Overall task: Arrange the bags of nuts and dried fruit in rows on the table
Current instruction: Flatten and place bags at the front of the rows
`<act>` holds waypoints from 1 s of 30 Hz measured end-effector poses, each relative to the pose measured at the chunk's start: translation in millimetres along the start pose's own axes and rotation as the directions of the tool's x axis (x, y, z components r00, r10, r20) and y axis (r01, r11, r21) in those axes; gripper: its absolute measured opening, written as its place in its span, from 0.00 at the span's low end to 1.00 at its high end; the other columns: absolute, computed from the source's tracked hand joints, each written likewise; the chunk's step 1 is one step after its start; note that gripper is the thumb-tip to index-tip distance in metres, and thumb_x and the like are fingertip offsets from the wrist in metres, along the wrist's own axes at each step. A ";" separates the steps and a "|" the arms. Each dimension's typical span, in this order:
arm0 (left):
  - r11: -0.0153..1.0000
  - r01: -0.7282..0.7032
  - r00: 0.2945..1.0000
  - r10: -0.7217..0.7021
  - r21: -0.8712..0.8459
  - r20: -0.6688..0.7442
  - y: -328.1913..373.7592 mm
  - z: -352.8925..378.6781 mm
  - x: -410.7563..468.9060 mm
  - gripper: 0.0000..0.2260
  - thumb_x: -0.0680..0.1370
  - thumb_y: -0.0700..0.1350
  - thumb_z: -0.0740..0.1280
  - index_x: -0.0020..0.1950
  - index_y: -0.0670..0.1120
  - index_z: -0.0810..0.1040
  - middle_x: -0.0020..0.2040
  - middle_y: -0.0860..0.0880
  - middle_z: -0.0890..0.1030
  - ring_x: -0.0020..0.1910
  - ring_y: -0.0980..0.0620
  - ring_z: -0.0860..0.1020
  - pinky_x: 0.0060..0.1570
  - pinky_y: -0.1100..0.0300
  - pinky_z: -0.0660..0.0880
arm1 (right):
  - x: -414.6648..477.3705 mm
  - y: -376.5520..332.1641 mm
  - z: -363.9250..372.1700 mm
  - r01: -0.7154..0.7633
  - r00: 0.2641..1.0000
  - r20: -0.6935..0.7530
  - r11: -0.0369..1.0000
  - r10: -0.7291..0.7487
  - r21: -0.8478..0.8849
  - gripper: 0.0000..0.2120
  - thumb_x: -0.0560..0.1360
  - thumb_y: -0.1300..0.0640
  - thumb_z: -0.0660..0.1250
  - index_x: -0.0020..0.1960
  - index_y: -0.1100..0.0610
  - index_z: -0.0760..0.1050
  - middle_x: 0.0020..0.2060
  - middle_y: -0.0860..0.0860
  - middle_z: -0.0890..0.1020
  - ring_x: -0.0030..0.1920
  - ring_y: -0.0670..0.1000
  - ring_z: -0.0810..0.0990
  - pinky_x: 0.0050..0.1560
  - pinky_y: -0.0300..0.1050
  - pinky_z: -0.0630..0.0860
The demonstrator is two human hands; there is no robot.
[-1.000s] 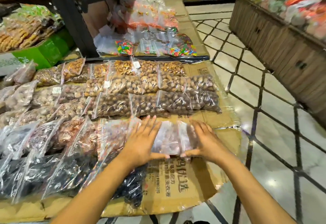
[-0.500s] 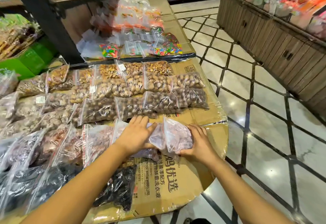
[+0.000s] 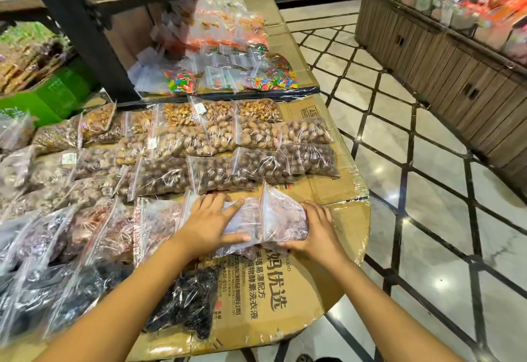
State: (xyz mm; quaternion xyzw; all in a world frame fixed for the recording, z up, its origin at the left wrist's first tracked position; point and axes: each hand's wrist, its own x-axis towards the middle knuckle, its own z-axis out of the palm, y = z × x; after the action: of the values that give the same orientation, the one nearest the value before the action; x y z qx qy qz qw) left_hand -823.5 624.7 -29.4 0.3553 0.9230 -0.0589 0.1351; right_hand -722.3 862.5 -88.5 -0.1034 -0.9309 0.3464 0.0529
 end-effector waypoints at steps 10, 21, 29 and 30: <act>0.969 0.165 0.951 -0.206 -0.184 -0.233 3.9 10.9 -9.2 0.34 0.74 0.70 0.48 0.77 0.58 0.48 0.78 0.43 0.45 0.76 0.43 0.45 0.72 0.47 0.41 | 3.9 0.0 -14.1 0.088 0.987 0.144 0.988 -0.070 -0.129 0.57 0.57 0.31 0.74 0.75 0.56 0.54 0.73 0.53 0.61 0.73 0.53 0.54 0.73 0.49 0.52; 0.814 0.500 0.746 -0.579 -0.297 -0.329 -101.7 18.0 -134.0 0.33 0.75 0.65 0.56 0.76 0.50 0.55 0.76 0.37 0.56 0.74 0.38 0.53 0.72 0.42 0.51 | 7.5 -146.6 4.8 0.217 0.943 0.264 0.976 -0.203 -0.026 0.49 0.63 0.30 0.64 0.76 0.55 0.54 0.74 0.54 0.60 0.74 0.53 0.55 0.73 0.50 0.54; 0.657 0.617 0.604 -0.748 -0.434 -0.274 -262.2 59.9 -224.9 0.37 0.71 0.67 0.56 0.74 0.45 0.63 0.74 0.35 0.59 0.72 0.33 0.57 0.70 0.39 0.53 | -6.2 -258.5 107.7 0.392 0.905 0.208 0.918 -0.371 -0.068 0.35 0.72 0.40 0.68 0.71 0.58 0.65 0.66 0.55 0.70 0.68 0.54 0.63 0.70 0.48 0.61; 0.650 0.617 0.602 -0.753 -0.443 -0.266 -283.3 64.6 -234.8 0.40 0.69 0.69 0.54 0.74 0.45 0.62 0.74 0.35 0.59 0.72 0.34 0.57 0.70 0.40 0.53 | -5.7 -276.1 122.4 0.384 0.911 0.188 0.920 -0.366 -0.071 0.33 0.72 0.40 0.67 0.70 0.57 0.65 0.64 0.54 0.71 0.67 0.54 0.65 0.69 0.48 0.62</act>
State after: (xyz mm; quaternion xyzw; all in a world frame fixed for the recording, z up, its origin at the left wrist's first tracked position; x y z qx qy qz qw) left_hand -833.5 251.4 -19.2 -0.0535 0.9905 0.1162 -0.0508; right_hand -780.6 579.6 0.0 0.1050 -0.9515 0.2873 0.0326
